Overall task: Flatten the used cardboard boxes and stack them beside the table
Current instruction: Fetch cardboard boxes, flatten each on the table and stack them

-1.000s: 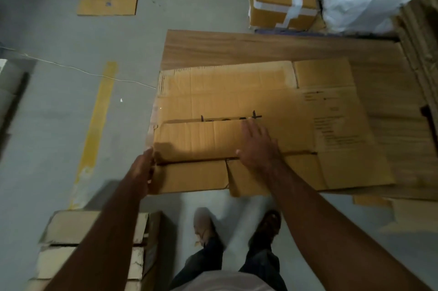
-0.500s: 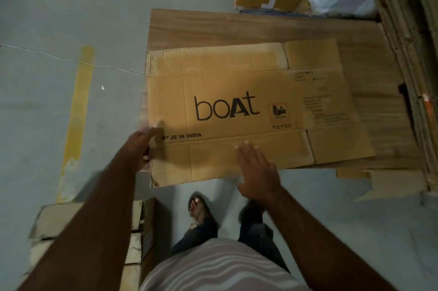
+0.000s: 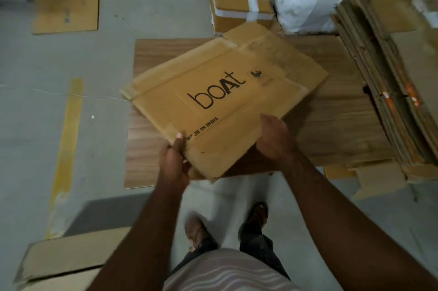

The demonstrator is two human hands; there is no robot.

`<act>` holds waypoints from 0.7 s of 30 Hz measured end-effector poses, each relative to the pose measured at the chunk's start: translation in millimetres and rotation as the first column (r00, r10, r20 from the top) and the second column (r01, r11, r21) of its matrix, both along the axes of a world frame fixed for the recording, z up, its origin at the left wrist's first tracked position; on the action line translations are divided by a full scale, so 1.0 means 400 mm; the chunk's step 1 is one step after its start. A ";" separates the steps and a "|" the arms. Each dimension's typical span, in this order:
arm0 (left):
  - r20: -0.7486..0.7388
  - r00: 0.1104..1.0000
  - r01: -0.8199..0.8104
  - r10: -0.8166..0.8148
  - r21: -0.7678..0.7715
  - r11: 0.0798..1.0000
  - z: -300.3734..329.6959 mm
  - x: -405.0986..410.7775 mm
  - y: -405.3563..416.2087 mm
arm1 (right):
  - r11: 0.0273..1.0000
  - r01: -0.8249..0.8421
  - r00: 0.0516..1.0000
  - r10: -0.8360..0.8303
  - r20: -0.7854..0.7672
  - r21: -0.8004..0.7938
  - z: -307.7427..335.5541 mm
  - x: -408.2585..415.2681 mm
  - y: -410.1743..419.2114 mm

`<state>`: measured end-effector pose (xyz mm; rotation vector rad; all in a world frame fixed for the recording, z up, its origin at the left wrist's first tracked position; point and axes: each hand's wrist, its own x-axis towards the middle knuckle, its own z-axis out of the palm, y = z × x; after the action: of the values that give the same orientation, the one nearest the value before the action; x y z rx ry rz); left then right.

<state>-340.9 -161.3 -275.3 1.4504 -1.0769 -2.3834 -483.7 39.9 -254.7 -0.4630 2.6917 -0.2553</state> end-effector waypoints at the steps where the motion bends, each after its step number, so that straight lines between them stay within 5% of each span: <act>1: -0.028 1.000 0.001 0.001 0.069 0.998 0.010 -0.012 0.051 | 0.998 -0.002 1.000 0.001 -0.027 -0.059 0.018 0.000 0.001; 4: -0.118 0.985 0.147 -0.130 0.156 0.977 0.025 -0.067 0.184 | 0.866 0.269 0.934 -0.342 -0.107 -0.421 0.067 0.026 0.043; 6: -0.144 0.970 0.217 -0.196 0.146 0.965 0.032 -0.112 0.264 | 0.525 0.580 0.748 -0.646 0.153 -0.623 0.078 0.049 0.101; 8: -0.141 0.961 0.253 -0.237 0.106 0.962 0.042 -0.150 0.342 | 0.088 0.796 0.505 -0.643 0.575 -0.599 0.065 0.083 0.165; 11: -0.118 0.958 0.271 -0.262 0.067 0.960 0.042 -0.187 0.442 | -0.222 0.833 0.357 -0.483 0.799 -0.506 0.026 0.105 0.249; 14: -0.087 0.961 0.268 -0.263 0.052 0.962 0.044 -0.195 0.487 | -0.269 0.791 0.406 -0.440 0.801 -0.549 0.028 0.068 0.318; 21: -0.098 0.989 -0.109 0.111 0.018 0.994 0.092 -0.185 0.380 | -0.294 0.760 0.425 -0.449 0.786 -0.579 0.066 -0.034 0.492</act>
<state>-414.8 -9.4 -238.5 1.3427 -0.9349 -2.3620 -497.2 236.6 -228.3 0.8788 1.6769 -2.2819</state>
